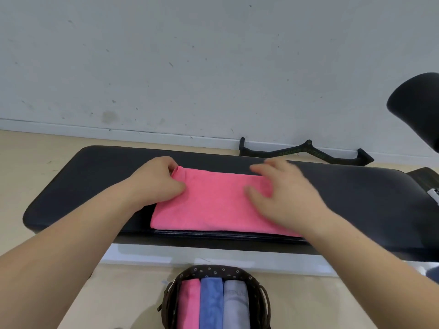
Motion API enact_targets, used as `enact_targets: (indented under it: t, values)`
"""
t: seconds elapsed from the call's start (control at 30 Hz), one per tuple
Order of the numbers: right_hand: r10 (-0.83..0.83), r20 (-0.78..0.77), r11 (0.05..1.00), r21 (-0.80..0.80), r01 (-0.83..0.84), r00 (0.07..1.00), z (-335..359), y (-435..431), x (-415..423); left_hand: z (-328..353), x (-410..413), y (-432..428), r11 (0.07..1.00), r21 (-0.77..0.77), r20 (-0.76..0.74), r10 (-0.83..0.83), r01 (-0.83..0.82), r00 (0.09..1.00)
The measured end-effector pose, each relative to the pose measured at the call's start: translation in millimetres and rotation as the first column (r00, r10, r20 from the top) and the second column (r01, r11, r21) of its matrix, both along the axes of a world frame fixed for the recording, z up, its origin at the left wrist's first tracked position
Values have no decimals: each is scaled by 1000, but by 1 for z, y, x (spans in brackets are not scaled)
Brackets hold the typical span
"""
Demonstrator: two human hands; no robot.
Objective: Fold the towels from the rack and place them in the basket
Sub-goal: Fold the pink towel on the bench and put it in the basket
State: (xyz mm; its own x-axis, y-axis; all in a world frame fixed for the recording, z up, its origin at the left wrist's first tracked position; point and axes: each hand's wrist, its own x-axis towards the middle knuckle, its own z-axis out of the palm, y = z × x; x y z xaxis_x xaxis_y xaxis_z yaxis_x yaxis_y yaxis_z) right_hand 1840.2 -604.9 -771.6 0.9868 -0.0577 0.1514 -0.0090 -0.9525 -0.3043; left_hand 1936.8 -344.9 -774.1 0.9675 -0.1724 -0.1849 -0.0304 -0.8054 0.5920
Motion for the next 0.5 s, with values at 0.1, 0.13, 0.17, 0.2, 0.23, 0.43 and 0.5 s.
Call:
enact_targets:
  t: [0.1,0.13,0.17,0.2,0.23,0.43,0.5]
  values:
    - [109,-264,992,-29,-120,958,-21,22,-11,3,-5,-1,997,-64,-70,29,-33,997]
    - [102,-310,990,-57,-126,945,-29,24,-13,4,-7,-1,994,-103,-69,35,-42,997]
    - [92,-323,989,-80,-123,942,-34,25,-14,6,-10,0,987,-154,-62,45,-54,997]
    - [82,-322,989,-91,-117,943,-37,24,-14,8,-13,2,974,-216,-60,60,-72,996]
    - [74,-325,989,-96,-111,943,-36,24,-13,9,-16,3,955,-280,-68,82,-98,994]
    - [91,-299,989,-83,-121,950,-24,33,-21,11,-33,6,839,-491,-174,171,-236,970]
    - [102,-252,988,-86,-128,962,-21,41,-24,14,-35,8,809,-524,-190,194,-266,963]
